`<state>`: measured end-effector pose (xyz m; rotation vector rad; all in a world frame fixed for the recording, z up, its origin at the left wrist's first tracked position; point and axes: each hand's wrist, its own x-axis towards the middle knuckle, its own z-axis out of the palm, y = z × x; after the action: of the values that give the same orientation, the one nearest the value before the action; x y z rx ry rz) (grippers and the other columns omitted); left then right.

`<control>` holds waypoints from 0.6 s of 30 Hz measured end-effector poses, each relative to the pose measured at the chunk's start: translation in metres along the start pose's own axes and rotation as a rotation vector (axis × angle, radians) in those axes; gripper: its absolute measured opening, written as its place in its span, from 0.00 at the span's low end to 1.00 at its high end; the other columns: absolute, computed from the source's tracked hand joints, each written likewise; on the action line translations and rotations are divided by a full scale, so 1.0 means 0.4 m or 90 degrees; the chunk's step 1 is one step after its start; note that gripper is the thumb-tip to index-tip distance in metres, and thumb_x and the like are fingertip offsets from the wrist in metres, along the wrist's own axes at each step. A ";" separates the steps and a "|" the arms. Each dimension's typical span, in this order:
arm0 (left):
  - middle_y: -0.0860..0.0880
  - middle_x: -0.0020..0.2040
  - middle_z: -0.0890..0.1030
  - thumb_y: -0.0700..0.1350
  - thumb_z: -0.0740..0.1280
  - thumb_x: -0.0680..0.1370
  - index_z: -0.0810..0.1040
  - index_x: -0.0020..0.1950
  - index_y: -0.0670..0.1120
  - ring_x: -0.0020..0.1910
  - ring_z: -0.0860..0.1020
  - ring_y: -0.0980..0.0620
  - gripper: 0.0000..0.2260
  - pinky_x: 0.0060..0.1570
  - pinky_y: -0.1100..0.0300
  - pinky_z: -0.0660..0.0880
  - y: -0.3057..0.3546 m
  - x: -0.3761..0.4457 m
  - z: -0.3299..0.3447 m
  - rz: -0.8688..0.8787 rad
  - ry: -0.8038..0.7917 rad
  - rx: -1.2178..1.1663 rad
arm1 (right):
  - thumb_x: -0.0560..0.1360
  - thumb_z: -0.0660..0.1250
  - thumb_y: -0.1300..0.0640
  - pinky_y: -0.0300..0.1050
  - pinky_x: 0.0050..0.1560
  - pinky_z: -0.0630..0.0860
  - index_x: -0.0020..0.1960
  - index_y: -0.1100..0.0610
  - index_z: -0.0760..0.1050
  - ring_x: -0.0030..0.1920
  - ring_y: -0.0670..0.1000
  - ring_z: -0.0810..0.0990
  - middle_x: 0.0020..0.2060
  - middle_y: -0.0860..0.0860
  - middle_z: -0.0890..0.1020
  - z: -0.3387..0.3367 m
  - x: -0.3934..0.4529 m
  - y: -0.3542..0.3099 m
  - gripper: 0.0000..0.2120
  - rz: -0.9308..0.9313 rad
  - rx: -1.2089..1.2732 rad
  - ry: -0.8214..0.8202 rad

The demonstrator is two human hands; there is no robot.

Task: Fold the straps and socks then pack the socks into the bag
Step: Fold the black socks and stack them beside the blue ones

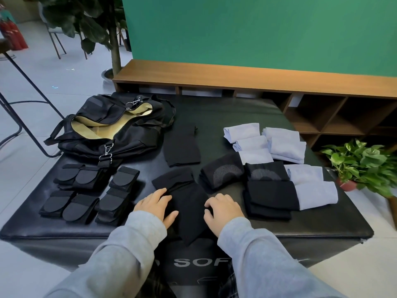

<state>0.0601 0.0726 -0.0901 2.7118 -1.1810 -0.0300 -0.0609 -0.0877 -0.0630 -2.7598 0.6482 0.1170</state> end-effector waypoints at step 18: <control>0.52 0.60 0.78 0.67 0.48 0.77 0.70 0.61 0.55 0.65 0.68 0.55 0.24 0.69 0.66 0.49 -0.014 -0.084 0.072 0.227 0.039 -0.137 | 0.64 0.58 0.60 0.38 0.61 0.57 0.59 0.51 0.76 0.65 0.45 0.63 0.67 0.45 0.69 0.068 -0.078 0.061 0.25 -0.195 0.103 0.073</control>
<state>0.0385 0.0963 -0.1212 2.2717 -1.5268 -0.0230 -0.0998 -0.0870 -0.0910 -2.6827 0.2433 -0.1559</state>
